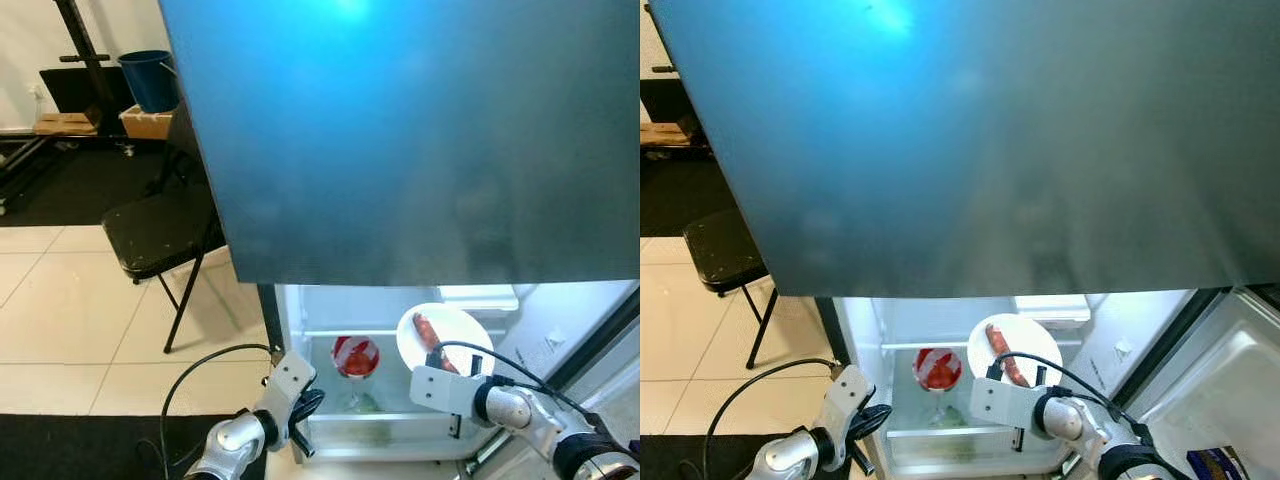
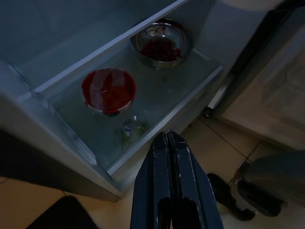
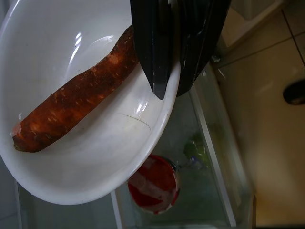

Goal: Restocking fridge

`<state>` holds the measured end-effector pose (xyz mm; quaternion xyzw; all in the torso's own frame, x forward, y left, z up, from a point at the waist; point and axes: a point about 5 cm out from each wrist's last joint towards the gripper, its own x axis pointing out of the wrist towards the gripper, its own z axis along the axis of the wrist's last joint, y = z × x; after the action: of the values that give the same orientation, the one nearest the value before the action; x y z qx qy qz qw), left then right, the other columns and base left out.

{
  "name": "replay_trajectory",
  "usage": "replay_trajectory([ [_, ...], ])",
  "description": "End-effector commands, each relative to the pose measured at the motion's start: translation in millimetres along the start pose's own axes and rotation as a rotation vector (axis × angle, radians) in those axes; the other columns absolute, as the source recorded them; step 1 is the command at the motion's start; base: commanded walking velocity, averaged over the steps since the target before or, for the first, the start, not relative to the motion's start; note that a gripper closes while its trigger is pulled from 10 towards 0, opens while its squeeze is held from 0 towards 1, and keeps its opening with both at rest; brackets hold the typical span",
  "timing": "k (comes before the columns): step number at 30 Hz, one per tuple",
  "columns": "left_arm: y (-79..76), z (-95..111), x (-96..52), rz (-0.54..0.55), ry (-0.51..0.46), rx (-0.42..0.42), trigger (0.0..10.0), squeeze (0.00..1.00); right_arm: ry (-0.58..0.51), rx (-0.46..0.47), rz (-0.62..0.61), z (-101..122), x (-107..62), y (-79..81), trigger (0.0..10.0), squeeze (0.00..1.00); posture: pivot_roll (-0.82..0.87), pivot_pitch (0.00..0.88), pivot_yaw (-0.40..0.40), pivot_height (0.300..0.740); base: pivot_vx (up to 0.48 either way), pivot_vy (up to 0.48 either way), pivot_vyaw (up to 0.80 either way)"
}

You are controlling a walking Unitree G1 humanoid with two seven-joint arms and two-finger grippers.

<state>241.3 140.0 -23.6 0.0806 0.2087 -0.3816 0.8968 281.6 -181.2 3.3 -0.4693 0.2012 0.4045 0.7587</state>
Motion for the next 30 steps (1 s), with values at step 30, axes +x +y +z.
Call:
replay_trajectory([
  [30,0.1,24.8,10.2,0.033,-0.122,0.108,10.0,0.00,-0.100,-0.146,0.030,18.7,-12.5,-36.7,10.0,0.00,-0.05,0.000,-0.031,0.571,0.000,0.000,0.00],
])
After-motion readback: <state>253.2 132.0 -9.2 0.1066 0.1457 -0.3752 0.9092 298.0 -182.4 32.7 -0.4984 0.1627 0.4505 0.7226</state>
